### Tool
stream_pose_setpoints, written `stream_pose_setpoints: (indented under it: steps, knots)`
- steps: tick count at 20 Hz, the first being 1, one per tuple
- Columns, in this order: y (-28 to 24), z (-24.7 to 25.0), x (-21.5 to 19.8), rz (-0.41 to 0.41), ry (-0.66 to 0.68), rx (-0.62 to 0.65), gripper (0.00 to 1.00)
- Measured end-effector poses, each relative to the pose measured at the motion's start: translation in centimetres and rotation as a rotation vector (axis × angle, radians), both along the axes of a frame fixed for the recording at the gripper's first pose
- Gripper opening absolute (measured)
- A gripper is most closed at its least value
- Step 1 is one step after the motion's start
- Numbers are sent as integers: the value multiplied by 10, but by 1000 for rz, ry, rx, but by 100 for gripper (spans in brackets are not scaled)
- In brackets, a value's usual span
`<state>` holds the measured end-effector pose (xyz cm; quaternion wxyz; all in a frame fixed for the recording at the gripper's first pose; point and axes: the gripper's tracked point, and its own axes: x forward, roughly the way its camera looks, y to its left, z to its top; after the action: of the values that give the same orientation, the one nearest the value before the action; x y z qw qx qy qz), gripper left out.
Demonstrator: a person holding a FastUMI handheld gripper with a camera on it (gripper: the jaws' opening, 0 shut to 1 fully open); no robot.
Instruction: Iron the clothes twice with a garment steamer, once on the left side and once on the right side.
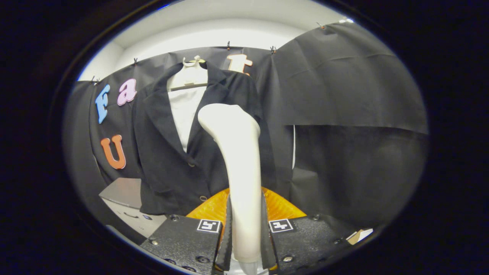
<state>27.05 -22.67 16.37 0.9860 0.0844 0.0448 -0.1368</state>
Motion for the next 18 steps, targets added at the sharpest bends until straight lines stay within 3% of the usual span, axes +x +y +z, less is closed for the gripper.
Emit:
stream_pose_setpoints:
  steps: [10, 18]
  knots:
    - [0, 19, 77, -13, 32, -47, 33]
    - [2, 4, 81, -15, 71, -89, 33]
